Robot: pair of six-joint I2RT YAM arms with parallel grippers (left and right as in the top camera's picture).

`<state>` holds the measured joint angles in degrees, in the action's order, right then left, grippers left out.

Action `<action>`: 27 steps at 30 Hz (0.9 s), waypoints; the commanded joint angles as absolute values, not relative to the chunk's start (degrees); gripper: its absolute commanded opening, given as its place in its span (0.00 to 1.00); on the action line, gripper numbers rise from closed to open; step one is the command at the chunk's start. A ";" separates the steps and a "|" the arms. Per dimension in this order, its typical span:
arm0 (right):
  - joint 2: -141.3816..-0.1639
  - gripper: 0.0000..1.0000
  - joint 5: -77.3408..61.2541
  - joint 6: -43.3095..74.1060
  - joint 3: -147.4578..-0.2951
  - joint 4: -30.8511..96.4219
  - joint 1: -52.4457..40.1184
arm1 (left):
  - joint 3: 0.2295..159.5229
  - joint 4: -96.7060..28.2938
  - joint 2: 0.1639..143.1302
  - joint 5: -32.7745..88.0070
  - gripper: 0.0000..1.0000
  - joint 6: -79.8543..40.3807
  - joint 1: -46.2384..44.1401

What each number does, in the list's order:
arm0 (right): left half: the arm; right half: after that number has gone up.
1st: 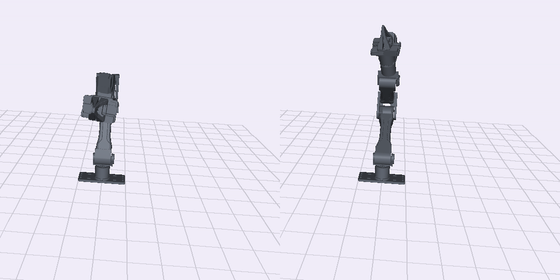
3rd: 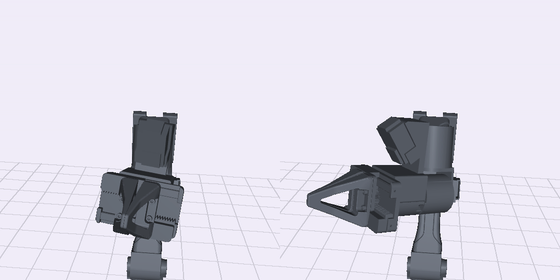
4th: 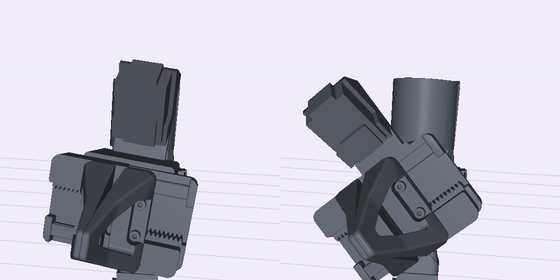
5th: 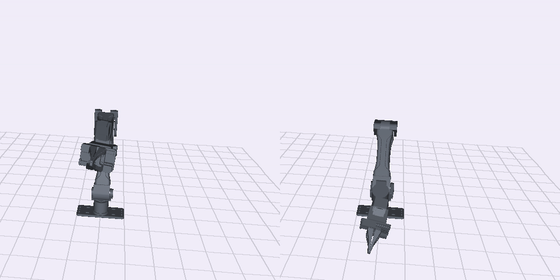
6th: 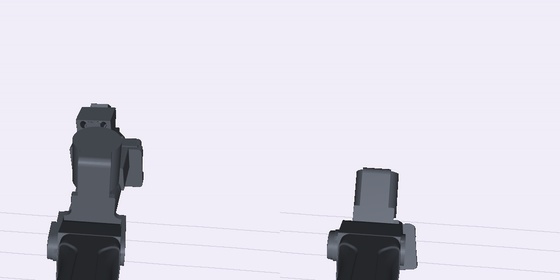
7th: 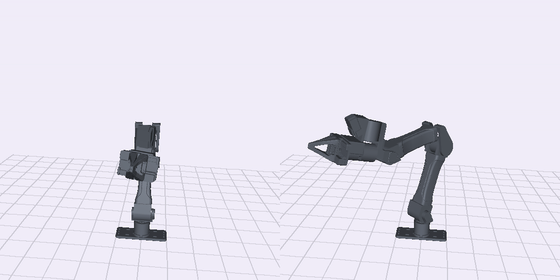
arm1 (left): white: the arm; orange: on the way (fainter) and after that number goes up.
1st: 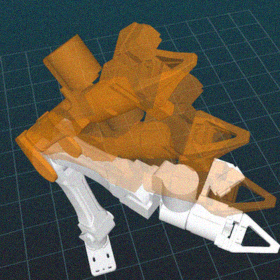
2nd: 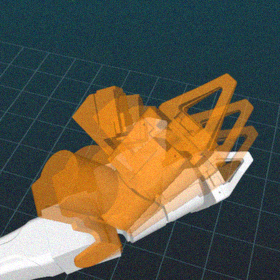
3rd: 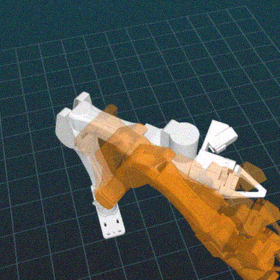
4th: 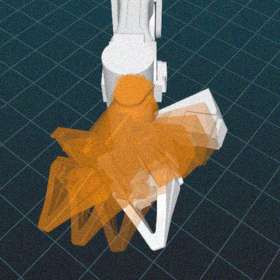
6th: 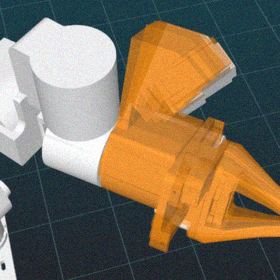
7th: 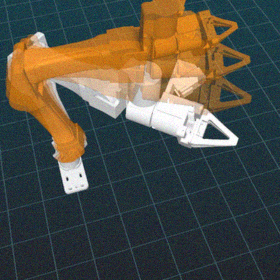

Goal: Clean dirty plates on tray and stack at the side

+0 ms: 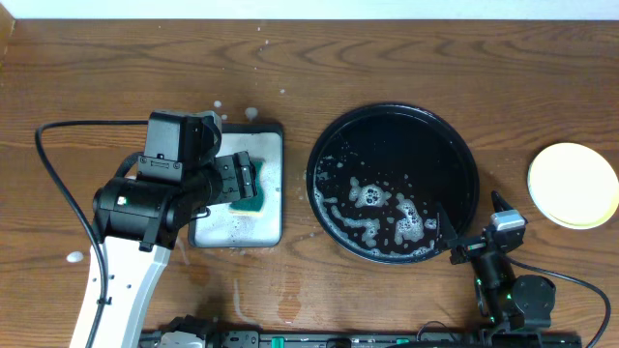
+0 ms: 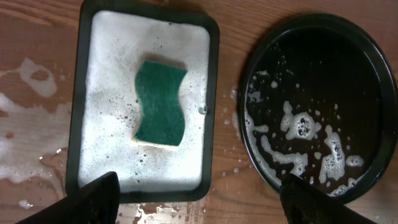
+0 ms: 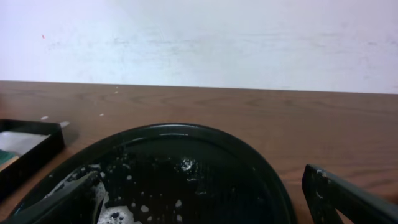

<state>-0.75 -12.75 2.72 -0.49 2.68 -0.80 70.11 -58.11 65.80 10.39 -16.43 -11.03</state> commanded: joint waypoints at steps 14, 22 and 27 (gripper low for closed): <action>-0.38 0.99 -12.03 2.07 -0.32 3.20 -1.17 | 70.83 -58.19 65.63 10.50 0.83 -15.90 -10.90; -0.38 0.99 -12.03 2.07 -0.32 3.20 -1.17 | 64.07 -47.97 55.81 3.84 0.83 -11.33 -10.87; -0.38 0.99 -12.03 2.07 -0.32 3.20 -1.17 | 47.68 -28.95 41.54 4.97 0.83 -8.82 -9.19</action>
